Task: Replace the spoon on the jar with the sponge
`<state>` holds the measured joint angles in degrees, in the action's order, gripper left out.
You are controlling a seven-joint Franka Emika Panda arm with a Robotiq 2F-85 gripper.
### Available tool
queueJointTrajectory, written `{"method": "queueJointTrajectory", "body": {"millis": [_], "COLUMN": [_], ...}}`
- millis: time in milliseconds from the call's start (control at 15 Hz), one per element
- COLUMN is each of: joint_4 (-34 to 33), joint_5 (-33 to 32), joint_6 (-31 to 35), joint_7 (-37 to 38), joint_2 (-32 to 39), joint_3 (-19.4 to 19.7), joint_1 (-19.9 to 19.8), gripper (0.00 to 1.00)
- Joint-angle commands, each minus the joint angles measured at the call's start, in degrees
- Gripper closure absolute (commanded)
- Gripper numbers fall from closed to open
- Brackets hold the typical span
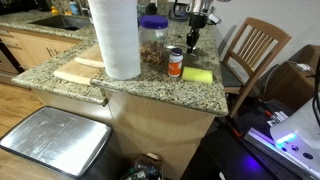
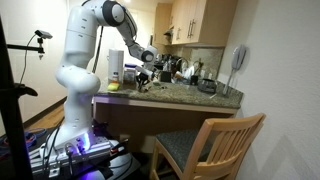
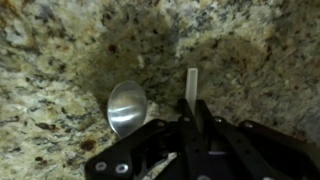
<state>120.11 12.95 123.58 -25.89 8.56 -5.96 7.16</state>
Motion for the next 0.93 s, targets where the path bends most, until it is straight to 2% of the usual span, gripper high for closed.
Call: {"method": "queueJointTrajectory", "body": {"millis": [0,267,333,400,867], "joint_4": [-0.57,-0.62,-0.69,-0.80,-2.03], "joint_5": [-5.09,-6.57,-6.63,-6.58,-5.30], "joint_6": [0.91,1.87,1.83,2.14,1.78], "joint_7": [2.19,3.34,3.61,3.99,5.19], "joint_2": [0.39,1.08,0.96,0.77,-1.97], "joint_3": [-0.42,-0.78,-0.81,-0.78,-0.79], "joint_1": [-0.66,-0.54,-0.53,-0.58,-0.88], "gripper": [0.97,0.97,0.65,0.64,0.16]}}
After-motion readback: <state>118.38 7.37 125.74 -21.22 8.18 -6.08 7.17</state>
